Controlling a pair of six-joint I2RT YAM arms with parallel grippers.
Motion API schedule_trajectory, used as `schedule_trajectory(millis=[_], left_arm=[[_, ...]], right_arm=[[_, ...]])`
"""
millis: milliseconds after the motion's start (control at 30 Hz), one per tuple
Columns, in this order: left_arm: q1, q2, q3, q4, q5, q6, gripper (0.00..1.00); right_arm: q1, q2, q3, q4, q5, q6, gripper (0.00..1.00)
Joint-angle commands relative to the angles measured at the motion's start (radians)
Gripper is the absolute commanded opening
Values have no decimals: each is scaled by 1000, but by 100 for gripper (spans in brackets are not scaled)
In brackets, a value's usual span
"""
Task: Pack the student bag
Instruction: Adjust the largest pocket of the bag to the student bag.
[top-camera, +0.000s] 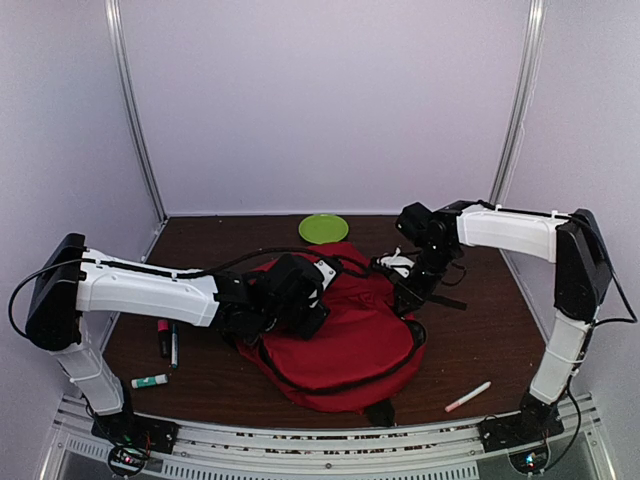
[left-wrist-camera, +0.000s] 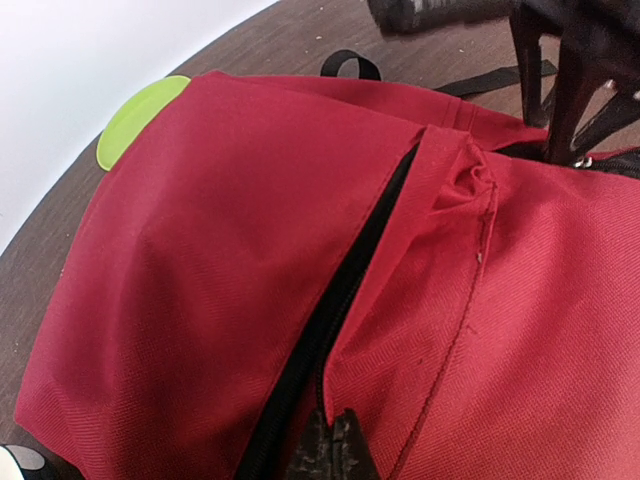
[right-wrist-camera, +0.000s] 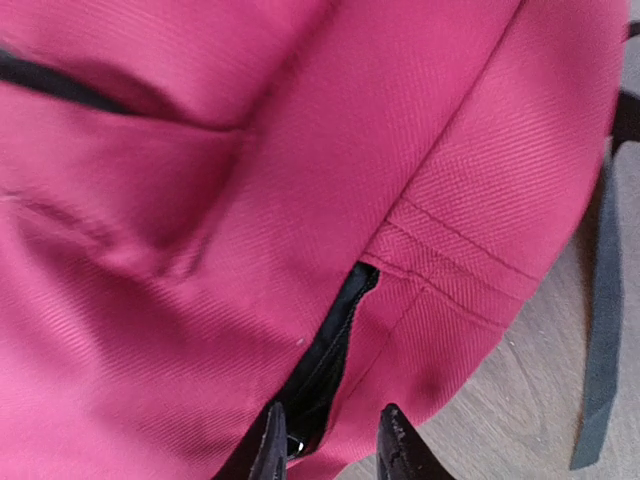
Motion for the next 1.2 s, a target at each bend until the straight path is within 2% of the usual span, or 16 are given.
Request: schedule_trajectory(millis=[0,100,267,467,733,967,1167], left_arm=[[-7,-17,6,9,3,-13,0],[-7,-24,3,9,-4,-11,0],[-7,-29,0,12,-13,-10,0],[-10,-34,-5,12,-21,-11,0],[-10,-28,-5,18,-19,-10,0],[-10,-30,-10,22,-18,-13,0],[-10,-30,-10,23,-16,-16,0]], right_arm=[[22,-128,0,-6,-46,-7,32],[54,-129,-18,-22,-98,-8,27],[61,-66,-19,-34,-84,-11,17],[59,-27,-12,-31,-1,3,16],[51,-9,-23,-12,61,25,16],[49,2,-24,0,91,32,25],[48,37,-11,3,88,36,28]])
